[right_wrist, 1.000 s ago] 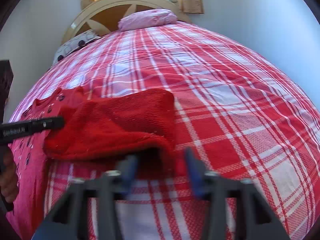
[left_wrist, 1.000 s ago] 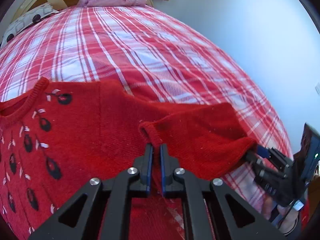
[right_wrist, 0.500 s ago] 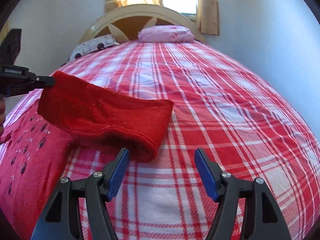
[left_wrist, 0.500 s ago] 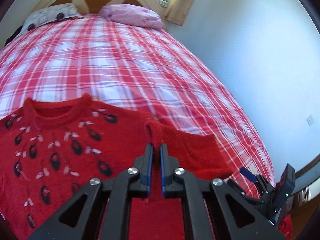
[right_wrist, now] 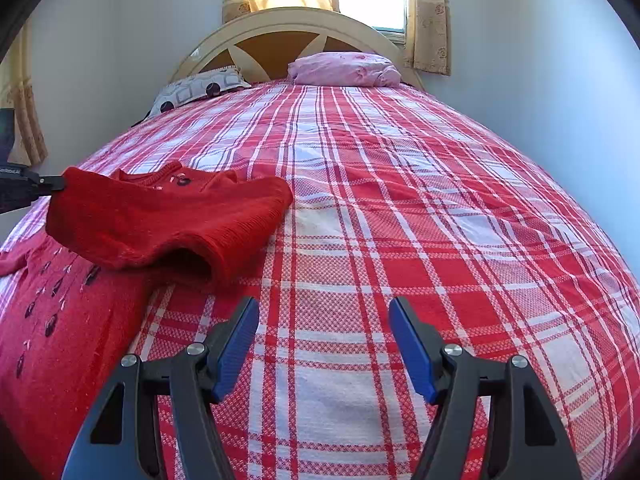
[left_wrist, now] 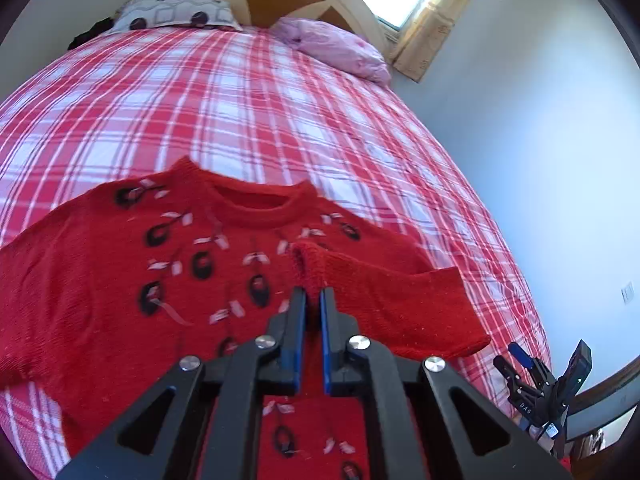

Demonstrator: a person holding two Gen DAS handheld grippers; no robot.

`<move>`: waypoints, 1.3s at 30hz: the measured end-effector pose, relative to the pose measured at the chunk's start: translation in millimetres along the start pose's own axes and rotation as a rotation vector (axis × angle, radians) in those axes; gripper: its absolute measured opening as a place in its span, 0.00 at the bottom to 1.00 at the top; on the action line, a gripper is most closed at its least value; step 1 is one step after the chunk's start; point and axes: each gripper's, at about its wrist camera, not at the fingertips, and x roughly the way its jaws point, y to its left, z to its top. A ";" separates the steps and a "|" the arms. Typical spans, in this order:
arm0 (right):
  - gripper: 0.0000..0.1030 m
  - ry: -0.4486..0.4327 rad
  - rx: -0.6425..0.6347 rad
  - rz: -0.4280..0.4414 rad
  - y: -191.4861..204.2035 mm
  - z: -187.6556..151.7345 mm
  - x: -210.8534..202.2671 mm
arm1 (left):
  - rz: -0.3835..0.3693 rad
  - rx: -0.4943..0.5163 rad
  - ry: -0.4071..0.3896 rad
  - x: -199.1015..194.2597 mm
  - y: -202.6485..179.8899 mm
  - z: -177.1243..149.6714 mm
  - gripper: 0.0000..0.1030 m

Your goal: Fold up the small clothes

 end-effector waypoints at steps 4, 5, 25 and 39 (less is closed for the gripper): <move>0.66 0.002 -0.007 -0.004 1.8 -0.1 1.0 | 0.019 -0.031 -0.007 -7.9 23.5 -1.8 0.07; 0.66 0.003 -0.008 -0.005 1.7 -0.5 1.8 | 0.024 -0.041 -0.009 -10.0 29.3 -2.2 0.07; 0.66 0.024 -0.022 -0.021 2.2 -3.2 6.2 | 0.038 -0.132 -0.033 -35.5 95.2 -25.3 0.07; 0.66 0.062 -0.024 -0.022 3.9 -5.3 15.7 | 0.100 -0.178 -0.001 -30.2 121.4 -42.4 0.07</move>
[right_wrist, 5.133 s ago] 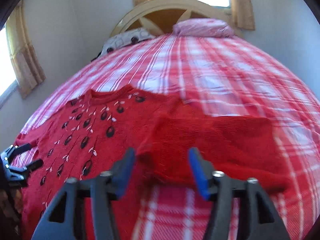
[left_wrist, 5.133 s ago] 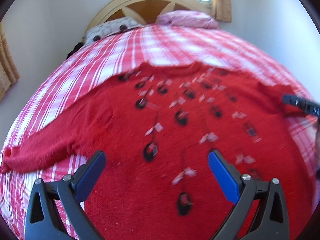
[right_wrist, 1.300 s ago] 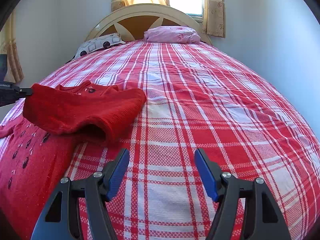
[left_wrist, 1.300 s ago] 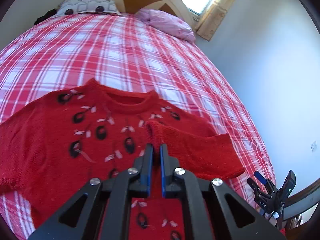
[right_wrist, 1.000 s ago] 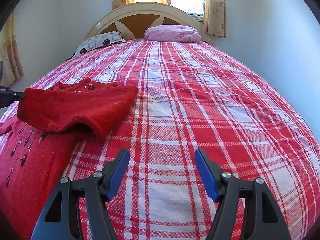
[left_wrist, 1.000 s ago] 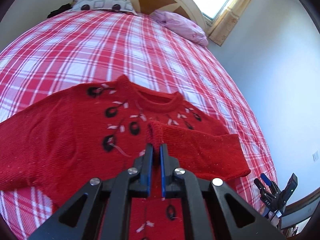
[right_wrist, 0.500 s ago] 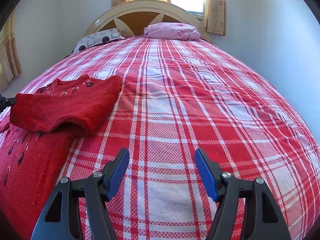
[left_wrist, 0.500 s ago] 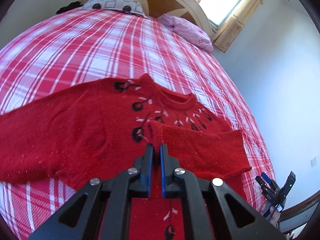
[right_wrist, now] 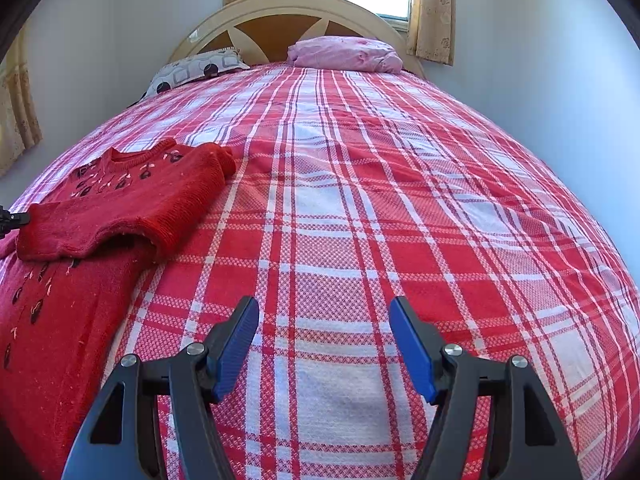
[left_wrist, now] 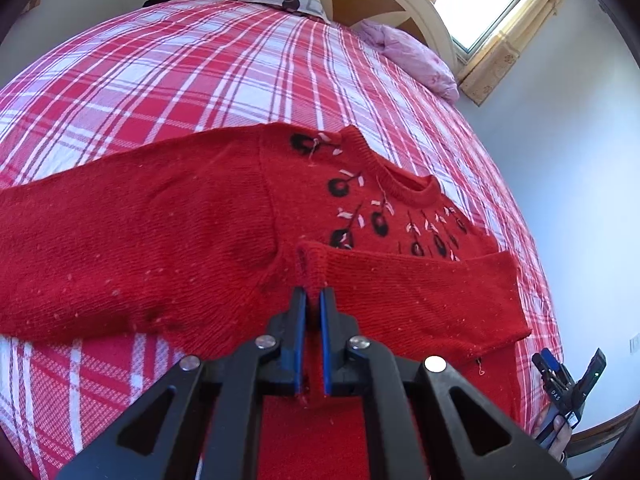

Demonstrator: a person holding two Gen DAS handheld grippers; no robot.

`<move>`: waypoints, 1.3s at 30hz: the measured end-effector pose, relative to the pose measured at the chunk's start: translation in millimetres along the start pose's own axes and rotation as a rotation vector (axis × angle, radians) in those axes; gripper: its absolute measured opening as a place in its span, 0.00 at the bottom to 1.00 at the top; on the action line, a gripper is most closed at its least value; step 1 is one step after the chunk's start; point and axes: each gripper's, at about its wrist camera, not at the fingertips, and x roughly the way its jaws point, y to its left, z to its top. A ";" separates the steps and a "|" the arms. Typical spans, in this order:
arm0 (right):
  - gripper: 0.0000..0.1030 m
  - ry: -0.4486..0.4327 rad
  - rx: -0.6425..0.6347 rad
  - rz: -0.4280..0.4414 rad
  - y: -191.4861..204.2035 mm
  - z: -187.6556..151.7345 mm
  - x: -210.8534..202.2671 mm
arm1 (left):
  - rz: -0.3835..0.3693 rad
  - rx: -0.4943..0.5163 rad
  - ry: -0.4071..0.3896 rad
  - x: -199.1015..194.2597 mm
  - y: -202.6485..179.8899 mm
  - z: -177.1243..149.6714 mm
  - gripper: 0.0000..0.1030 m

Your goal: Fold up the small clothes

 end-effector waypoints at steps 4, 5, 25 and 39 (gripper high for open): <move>0.66 0.026 -0.010 -0.011 2.5 -1.0 6.0 | 0.023 -0.004 0.003 7.0 4.9 -1.8 0.07; 0.66 0.026 -0.013 -0.015 3.1 -1.4 6.2 | 0.036 0.002 0.008 11.3 4.2 -1.9 0.07; 0.66 -0.055 -0.133 0.306 134.9 62.9 1.7 | 0.320 0.274 -0.021 15.4 -21.7 -36.9 0.65; 0.67 0.066 -0.257 0.220 196.4 56.9 11.4 | 0.249 0.272 -0.061 9.7 -18.7 -42.9 0.72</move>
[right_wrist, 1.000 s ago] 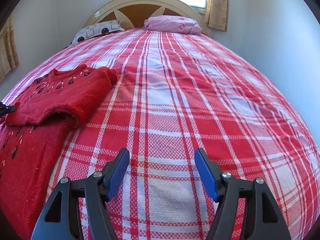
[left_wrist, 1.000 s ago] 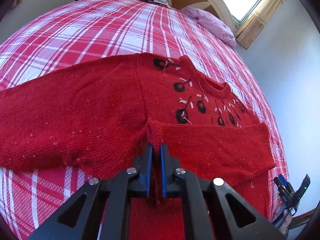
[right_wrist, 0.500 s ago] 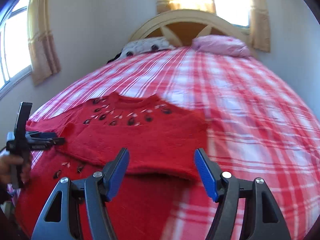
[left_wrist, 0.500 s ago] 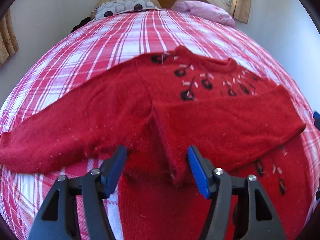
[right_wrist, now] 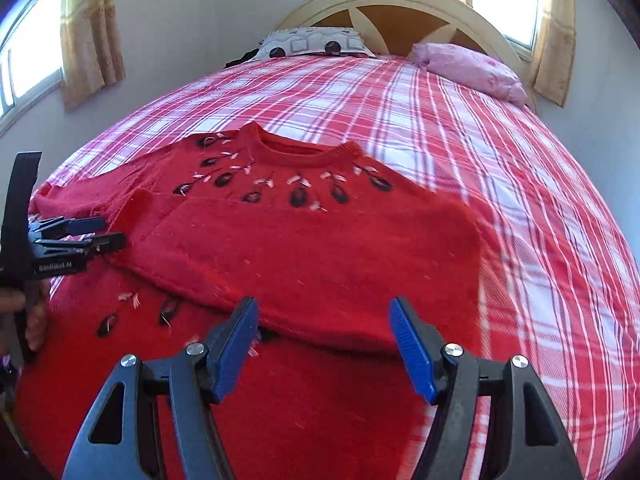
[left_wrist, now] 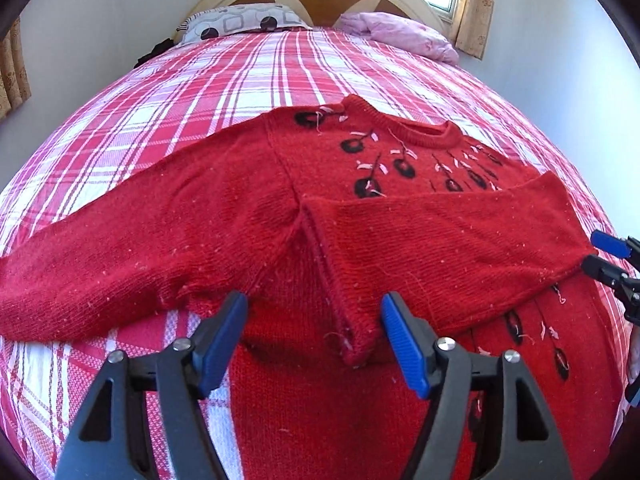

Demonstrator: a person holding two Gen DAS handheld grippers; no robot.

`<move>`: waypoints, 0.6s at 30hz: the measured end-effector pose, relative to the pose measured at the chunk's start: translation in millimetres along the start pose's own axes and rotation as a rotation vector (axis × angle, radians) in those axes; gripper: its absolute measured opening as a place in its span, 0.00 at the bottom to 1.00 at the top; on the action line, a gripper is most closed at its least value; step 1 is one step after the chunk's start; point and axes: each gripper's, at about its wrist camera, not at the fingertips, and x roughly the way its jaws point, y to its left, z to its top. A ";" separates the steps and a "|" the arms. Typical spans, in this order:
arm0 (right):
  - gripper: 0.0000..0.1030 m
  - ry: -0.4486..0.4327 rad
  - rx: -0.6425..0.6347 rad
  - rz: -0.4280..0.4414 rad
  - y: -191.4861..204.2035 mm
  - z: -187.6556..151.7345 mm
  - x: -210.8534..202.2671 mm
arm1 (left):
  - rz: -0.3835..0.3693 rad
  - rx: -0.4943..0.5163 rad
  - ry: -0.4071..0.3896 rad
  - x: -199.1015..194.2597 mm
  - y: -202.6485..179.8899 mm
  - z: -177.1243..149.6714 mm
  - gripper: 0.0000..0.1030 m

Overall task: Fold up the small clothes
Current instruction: 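Move the left gripper to the other sleeve cuff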

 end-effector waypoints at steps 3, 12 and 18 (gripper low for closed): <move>0.71 0.132 0.012 0.004 8.4 -6.5 39.8 | 0.007 0.020 -0.004 0.5 -4.0 -0.7 0.73; 0.77 0.042 0.000 -0.049 14.2 -19.8 42.3 | -0.020 -0.044 -0.053 -26.7 28.8 -6.7 0.73; 0.78 0.030 0.002 -0.052 13.2 -20.6 39.5 | 0.077 -0.127 -0.091 -51.5 85.7 -15.1 0.73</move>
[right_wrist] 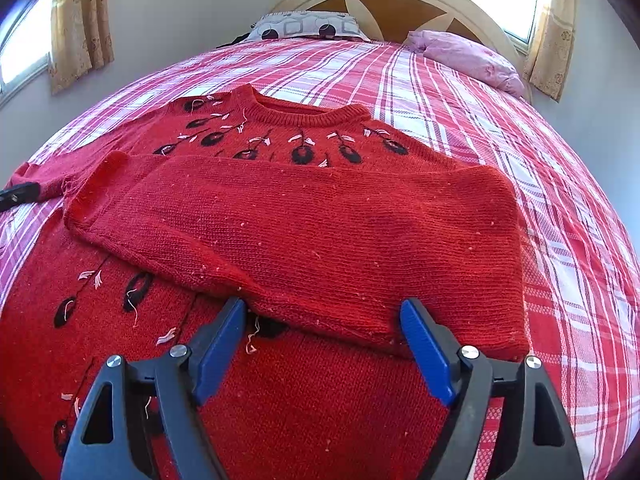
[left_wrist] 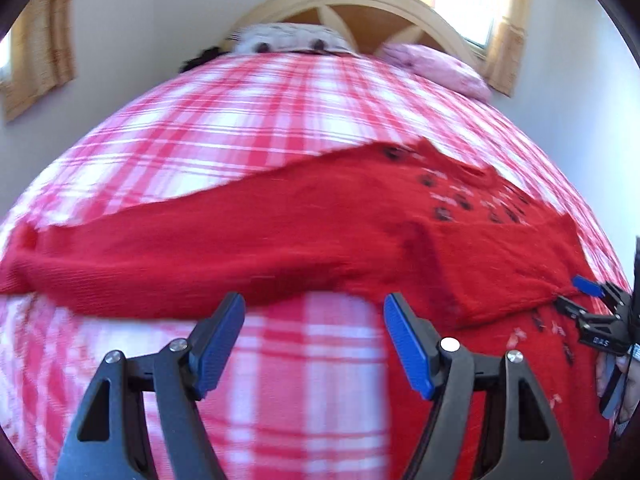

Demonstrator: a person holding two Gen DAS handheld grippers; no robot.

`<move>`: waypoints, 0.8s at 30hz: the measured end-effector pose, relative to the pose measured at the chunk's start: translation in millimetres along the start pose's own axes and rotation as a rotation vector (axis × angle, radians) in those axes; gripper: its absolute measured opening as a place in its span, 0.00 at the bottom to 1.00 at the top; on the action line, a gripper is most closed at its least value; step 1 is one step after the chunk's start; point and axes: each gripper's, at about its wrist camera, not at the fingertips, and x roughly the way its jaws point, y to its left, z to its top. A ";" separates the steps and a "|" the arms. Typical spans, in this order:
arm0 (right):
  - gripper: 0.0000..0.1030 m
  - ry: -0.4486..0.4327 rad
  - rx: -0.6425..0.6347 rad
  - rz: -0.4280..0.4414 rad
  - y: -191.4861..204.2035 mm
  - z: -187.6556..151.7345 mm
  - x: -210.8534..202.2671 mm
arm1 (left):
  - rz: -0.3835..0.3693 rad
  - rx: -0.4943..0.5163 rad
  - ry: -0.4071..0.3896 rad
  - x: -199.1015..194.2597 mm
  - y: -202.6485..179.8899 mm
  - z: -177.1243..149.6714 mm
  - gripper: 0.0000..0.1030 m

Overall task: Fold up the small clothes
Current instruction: 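Move the left gripper to the other sleeve cuff, then grasp the other sleeve cuff with the left gripper and lift it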

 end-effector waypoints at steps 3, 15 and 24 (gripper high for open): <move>0.78 -0.005 0.004 0.004 -1.3 -0.8 -0.1 | 0.100 -0.058 -0.022 -13.2 48.2 2.3 0.73; 0.78 -0.019 0.007 0.003 -1.3 -3.4 -2.1 | 0.303 -0.530 -0.027 -32.6 225.6 -14.2 0.73; 0.78 -0.023 0.002 -0.006 -0.3 -3.7 -2.8 | 0.132 -0.767 -0.087 -15.2 248.0 -15.9 0.67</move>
